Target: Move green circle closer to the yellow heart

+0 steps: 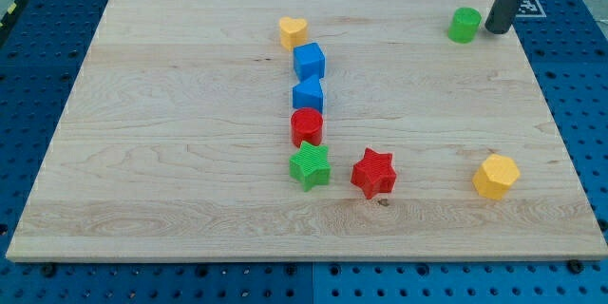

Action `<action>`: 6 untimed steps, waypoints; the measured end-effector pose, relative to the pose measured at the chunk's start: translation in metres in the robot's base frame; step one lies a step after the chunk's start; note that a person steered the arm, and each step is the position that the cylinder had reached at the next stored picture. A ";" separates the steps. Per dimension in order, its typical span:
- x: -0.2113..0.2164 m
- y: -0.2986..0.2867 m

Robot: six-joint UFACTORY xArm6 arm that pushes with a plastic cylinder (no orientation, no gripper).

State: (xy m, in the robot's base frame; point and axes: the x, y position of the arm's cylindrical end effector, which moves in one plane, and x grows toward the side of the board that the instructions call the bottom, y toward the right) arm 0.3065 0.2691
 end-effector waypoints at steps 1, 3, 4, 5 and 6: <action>0.000 -0.002; 0.000 -0.043; -0.001 -0.085; -0.024 -0.132; -0.047 -0.179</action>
